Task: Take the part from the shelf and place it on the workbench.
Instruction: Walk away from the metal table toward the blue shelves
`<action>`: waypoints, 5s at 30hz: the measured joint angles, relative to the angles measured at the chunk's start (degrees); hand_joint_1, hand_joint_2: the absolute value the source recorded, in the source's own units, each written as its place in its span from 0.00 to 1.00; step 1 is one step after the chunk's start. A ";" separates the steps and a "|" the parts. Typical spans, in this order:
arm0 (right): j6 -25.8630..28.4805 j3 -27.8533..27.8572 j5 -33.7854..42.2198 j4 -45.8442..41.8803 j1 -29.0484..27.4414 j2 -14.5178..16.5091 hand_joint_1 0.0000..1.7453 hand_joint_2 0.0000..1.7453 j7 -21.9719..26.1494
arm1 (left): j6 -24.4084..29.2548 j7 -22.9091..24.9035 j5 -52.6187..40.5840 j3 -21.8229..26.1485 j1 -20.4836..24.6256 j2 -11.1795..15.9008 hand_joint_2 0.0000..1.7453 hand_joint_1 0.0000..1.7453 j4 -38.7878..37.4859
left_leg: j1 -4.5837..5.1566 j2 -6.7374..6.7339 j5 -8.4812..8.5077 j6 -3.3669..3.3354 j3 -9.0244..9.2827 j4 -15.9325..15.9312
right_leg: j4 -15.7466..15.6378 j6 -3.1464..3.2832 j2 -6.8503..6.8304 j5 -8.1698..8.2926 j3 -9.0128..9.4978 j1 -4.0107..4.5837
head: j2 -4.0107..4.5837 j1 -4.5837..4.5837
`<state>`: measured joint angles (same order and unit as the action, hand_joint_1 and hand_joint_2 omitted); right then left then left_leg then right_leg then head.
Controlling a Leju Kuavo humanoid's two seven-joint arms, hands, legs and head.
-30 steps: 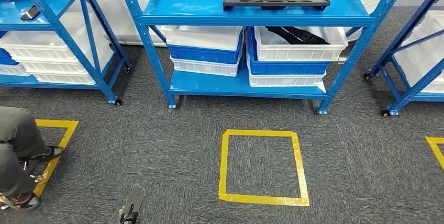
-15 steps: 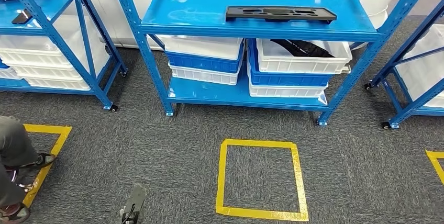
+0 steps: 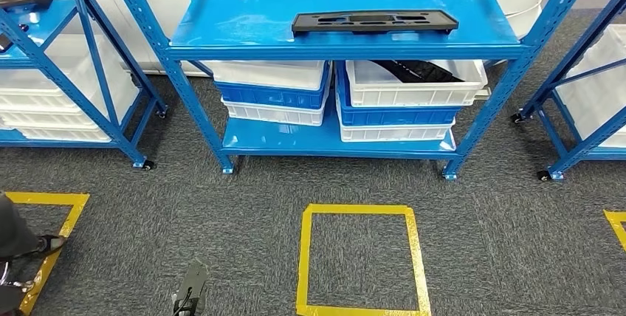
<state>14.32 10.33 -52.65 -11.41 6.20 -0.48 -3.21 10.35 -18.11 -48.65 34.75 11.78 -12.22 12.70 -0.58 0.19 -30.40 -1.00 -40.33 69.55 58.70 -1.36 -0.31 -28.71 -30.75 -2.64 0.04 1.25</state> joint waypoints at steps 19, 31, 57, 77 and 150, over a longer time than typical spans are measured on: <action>-0.30 0.42 -0.84 -0.09 0.57 -0.48 0.00 1.00 0.02 | 0.21 0.36 0.48 -0.64 0.36 0.09 0.00 0.00 0.00 | 1.90 1.05 3.95 -2.58 7.41 -11.70 | -0.29 -1.37 0.27 1.58 -2.31 1.39 | 0.00 -0.25; -0.97 0.42 -1.30 -0.11 0.77 -0.35 0.00 1.00 -0.02 | 0.60 0.91 0.74 -0.68 0.14 0.20 0.00 0.00 -0.01 | -0.99 -0.06 1.28 1.36 1.94 -1.76 | -0.62 0.26 0.23 1.30 -1.17 -0.20 | 0.01 0.15; -0.95 1.27 -1.69 -0.24 0.90 -0.38 0.00 1.00 0.40 | 0.97 1.04 0.91 -0.89 0.12 0.17 0.00 0.00 0.01 | 1.14 0.49 -2.90 -0.25 2.25 -0.10 | -1.85 1.30 0.20 2.25 -1.07 1.47 | 0.00 0.40; -2.17 2.60 -1.52 -0.28 1.08 -0.36 0.00 0.25 0.45 | 1.53 1.28 1.55 -0.87 0.11 0.11 0.00 0.00 -0.03 | 1.68 0.29 4.39 -1.34 8.08 -12.99 | -3.05 -1.02 0.11 2.39 -0.12 1.38 | 0.00 0.04; -1.95 4.68 -4.87 -0.44 0.55 -0.30 0.00 0.00 0.50 | 1.75 -1.71 2.64 -1.38 -1.95 0.42 0.00 0.00 -0.05 | 0.26 -0.21 3.30 -2.30 9.55 -13.37 | 13.95 -0.51 1.13 -3.46 -10.10 1.14 | 0.00 -0.78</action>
<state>12.37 15.01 -57.52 -11.85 6.75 -0.78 -2.72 12.11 -19.83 -46.01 33.38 9.83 -11.81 12.66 -0.31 -0.02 -27.10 -3.31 -30.78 56.18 72.65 -1.87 0.82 -32.18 -40.86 -1.50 0.04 0.48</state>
